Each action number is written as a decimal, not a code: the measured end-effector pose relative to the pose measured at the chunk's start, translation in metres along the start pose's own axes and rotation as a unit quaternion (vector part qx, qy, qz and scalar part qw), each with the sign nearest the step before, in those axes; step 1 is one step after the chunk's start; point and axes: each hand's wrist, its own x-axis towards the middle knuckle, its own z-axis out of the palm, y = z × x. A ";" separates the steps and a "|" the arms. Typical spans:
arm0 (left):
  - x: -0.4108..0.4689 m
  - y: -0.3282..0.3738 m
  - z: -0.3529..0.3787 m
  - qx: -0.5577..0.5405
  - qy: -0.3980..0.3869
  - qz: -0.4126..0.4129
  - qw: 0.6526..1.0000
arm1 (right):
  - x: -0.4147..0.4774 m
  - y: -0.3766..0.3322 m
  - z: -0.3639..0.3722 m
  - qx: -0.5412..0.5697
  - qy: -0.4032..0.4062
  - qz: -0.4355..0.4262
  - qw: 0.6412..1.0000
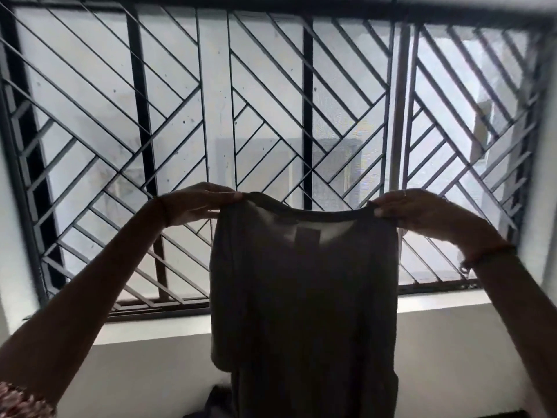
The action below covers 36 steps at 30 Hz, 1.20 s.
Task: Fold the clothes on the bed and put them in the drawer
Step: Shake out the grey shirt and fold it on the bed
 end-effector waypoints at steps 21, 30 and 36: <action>0.047 -0.031 0.137 -0.128 0.129 -0.001 0.983 | 0.066 0.067 0.116 -0.051 0.251 -0.009 0.966; 0.046 -0.029 0.142 -0.154 0.111 0.053 0.980 | 0.060 0.053 0.120 0.037 0.211 -0.034 0.976; 0.047 -0.027 0.145 -0.060 0.134 0.104 0.984 | 0.051 0.058 0.121 0.073 0.159 -0.029 0.984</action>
